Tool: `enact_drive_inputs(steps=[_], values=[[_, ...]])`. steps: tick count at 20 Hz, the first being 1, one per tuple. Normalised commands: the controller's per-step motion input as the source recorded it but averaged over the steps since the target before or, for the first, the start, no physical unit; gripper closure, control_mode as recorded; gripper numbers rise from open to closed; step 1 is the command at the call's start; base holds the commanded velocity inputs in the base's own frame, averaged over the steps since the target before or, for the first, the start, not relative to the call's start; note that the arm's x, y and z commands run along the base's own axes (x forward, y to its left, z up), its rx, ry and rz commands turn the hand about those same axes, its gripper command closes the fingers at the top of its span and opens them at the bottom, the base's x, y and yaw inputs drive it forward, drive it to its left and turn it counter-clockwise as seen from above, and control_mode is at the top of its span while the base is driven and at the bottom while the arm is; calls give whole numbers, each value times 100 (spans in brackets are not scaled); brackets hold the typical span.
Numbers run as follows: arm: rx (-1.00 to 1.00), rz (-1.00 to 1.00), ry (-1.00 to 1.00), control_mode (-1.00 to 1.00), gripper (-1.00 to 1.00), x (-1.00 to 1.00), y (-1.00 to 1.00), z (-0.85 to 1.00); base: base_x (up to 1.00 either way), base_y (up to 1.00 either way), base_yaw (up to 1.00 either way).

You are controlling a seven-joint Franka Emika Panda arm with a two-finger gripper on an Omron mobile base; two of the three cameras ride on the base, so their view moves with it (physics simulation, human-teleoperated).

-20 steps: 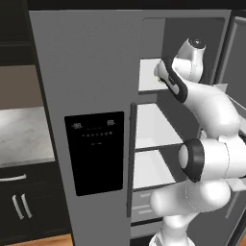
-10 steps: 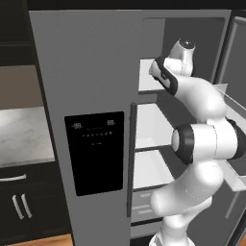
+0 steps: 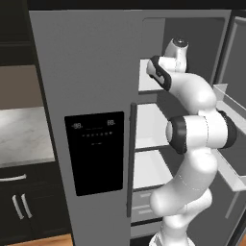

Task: Grab the garlic and lemon wedge from the fridge, place them in the blender, close the lid, and turn on the blender to create a marinade.

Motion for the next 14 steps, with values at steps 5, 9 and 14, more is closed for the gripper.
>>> enact_drive_inputs(steps=[5,9,14], values=[[-5,0,0,-100,100,0,-8,-52,0,0,0],[0,0,0,-100,100,0,-4,-3,0,0,0],[0,0,-1,-100,100,-28,0,0,0,0,0]])
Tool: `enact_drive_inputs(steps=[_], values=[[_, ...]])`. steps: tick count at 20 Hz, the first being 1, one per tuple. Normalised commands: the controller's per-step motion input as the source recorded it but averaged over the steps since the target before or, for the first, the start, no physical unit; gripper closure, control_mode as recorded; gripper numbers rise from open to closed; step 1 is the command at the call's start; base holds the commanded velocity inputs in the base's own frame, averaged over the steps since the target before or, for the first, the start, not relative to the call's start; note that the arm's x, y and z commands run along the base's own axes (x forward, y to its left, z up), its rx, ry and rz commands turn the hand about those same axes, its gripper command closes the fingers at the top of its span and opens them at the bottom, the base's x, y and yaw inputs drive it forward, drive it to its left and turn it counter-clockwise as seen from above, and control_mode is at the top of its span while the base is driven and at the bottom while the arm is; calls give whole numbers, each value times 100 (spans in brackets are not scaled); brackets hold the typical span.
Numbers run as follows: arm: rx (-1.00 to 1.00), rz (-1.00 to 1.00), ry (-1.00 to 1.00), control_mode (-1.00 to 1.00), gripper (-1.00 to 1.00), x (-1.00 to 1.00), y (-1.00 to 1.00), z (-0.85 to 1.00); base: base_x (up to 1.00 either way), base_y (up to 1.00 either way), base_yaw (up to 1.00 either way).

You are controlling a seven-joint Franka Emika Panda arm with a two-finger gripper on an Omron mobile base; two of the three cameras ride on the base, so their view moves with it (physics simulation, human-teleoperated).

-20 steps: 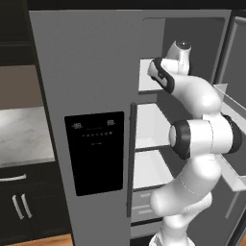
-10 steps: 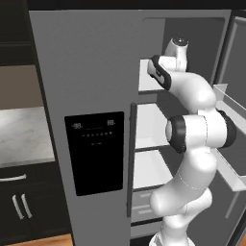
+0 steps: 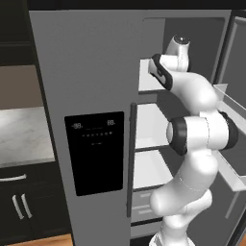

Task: Grab the garlic and lemon wedge from the fridge, place them in the blender, close the lid, and turn on the blender to create a marinade.

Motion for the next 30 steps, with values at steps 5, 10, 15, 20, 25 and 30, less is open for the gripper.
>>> enact_drive_inputs(steps=[5,10,15,20,25,30], values=[[0,1,-18,-100,100,-97,0,0,0,0,0],[0,0,-29,-100,100,-100,0,8,0,0,0],[0,0,-27,-100,100,-100,0,27,0,0,0],[0,0,-5,-100,100,-100,0,42,0,0,0],[0,1,6,-100,100,-100,12,41,0,0,0],[0,0,27,-100,100,-100,43,14,0,0,0]])
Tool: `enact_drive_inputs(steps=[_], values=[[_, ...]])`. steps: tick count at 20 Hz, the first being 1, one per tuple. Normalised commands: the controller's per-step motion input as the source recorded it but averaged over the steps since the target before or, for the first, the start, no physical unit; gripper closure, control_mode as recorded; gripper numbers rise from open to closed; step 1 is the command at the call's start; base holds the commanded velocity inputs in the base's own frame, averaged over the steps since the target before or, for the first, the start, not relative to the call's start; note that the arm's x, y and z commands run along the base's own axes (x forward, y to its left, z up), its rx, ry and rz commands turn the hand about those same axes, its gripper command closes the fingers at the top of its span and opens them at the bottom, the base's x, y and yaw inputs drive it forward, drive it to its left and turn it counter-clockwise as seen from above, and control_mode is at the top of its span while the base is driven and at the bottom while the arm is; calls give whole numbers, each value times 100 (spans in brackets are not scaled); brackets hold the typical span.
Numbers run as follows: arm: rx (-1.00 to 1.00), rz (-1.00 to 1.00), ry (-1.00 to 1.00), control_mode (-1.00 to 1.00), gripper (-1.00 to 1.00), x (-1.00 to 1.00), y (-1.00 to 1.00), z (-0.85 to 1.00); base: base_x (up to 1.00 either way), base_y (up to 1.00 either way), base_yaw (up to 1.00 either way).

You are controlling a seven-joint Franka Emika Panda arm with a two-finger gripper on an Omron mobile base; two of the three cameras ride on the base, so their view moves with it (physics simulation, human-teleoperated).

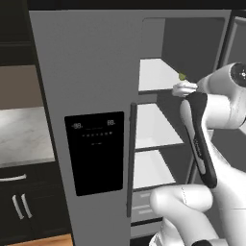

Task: Grab the garlic and lemon wedge from the fridge, place them in the blender, close the lid, and turn on the blender to create a marinade.

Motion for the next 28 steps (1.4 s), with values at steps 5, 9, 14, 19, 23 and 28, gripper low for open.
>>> enact_drive_inputs(steps=[5,9,14,19,23,28], values=[[0,2,31,-100,100,-100,35,-3,0,0,0],[3,2,4,-100,100,-78,7,-25,0,0,0],[0,0,-6,-100,100,0,0,-16,0,0,0],[0,3,0,-100,100,-25,0,0,0,0,0],[0,0,0,100,100,0,0,0,-82,23,35],[0,0,0,100,100,0,0,0,-70,57,75]])
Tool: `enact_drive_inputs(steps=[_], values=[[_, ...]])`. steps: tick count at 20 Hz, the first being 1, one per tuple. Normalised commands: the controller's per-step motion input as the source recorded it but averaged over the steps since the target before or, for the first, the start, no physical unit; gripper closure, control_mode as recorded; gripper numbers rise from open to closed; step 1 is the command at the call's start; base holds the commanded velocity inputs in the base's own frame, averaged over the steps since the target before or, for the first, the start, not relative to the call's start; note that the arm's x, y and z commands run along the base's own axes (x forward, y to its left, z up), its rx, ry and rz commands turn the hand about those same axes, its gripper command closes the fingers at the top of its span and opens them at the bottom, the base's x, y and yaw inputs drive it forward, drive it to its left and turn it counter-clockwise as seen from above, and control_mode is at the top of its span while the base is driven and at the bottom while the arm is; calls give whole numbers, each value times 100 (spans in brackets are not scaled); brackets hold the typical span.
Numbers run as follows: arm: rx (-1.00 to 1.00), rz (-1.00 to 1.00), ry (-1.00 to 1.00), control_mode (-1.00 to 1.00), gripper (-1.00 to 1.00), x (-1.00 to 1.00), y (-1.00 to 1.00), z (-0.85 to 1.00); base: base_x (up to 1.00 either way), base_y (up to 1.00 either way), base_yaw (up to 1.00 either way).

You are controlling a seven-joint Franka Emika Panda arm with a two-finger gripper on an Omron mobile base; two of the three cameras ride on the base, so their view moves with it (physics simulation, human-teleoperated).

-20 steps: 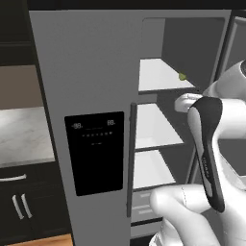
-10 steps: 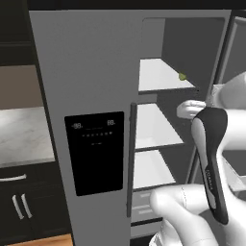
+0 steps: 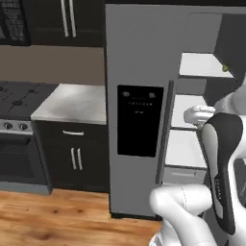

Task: Grab the garlic and lemon wedge from the fridge, place them in the blender, close the lid, and turn on the blender to create a marinade.

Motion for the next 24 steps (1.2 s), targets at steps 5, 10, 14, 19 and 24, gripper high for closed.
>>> enact_drive_inputs(steps=[5,10,14,19,24], values=[[0,0,0,100,100,0,0,0,-32,48,100],[0,0,0,100,100,0,0,0,-28,42,100],[0,0,0,100,100,0,0,0,-5,48,92],[0,0,0,100,100,0,0,0,8,43,81],[0,0,0,100,100,0,0,0,31,20,61]])
